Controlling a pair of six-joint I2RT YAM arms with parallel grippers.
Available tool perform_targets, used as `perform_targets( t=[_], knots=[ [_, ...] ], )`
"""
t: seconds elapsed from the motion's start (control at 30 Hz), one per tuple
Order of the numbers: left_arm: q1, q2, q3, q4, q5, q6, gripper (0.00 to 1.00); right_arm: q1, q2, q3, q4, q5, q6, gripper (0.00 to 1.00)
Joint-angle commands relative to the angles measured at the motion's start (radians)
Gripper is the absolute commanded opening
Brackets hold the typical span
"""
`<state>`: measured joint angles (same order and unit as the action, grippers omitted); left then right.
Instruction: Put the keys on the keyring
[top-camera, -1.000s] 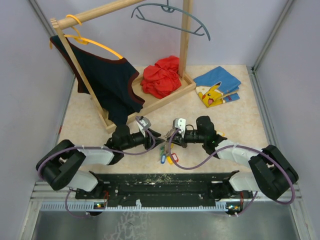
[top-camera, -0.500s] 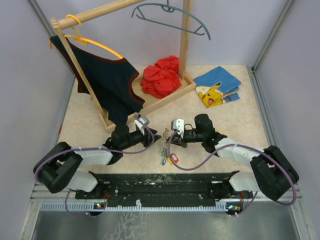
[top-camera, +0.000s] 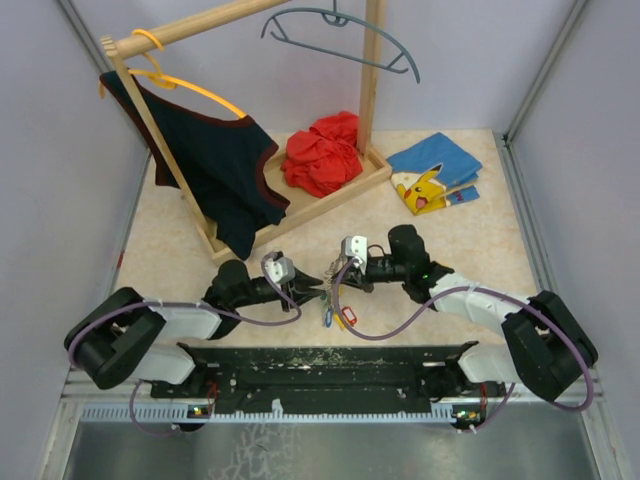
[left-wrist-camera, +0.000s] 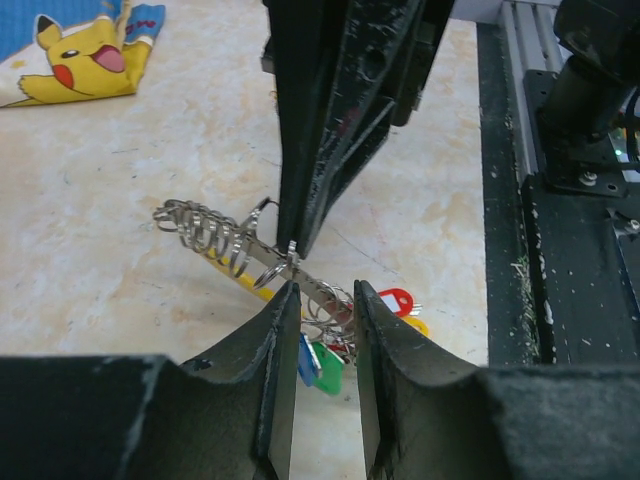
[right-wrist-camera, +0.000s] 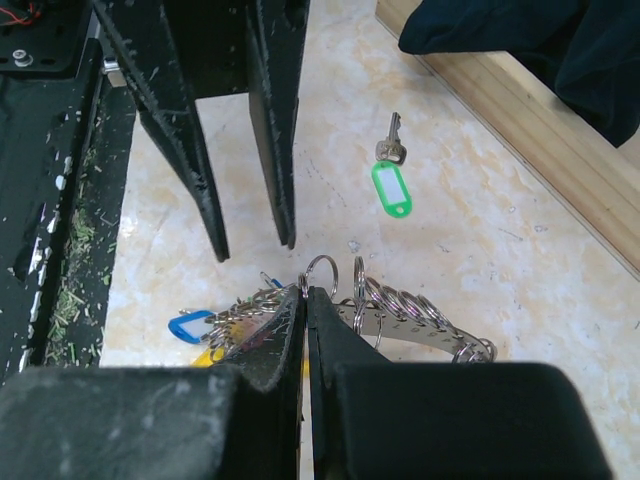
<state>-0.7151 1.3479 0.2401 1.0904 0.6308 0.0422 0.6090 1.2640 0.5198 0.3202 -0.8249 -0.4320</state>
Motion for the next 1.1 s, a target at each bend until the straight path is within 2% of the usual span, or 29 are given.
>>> perform_targets(
  t=[0.0,0.37,0.67,0.77,0.93,1.07],
  knots=[
    [-0.015,0.035,0.021,0.065,0.081,0.048,0.34,0.010,-0.021,0.055,0.048,-0.043,-0.019,0.00],
    [-0.021,0.083,0.065,0.021,0.037,0.080,0.33,0.009,-0.012,0.053,0.048,-0.080,-0.013,0.00],
    [-0.021,0.103,0.078,-0.005,-0.042,0.088,0.42,0.009,-0.023,0.057,0.029,-0.100,-0.022,0.00],
    [-0.021,0.103,0.077,-0.006,-0.046,0.087,0.41,0.009,-0.020,0.060,0.025,-0.101,-0.024,0.00],
    [-0.021,0.106,0.080,0.011,0.025,0.073,0.35,0.009,-0.012,0.062,0.033,-0.095,-0.019,0.00],
    [-0.021,0.108,0.077,0.022,0.061,0.063,0.33,0.009,-0.011,0.062,0.037,-0.075,-0.016,0.00]
  ],
)
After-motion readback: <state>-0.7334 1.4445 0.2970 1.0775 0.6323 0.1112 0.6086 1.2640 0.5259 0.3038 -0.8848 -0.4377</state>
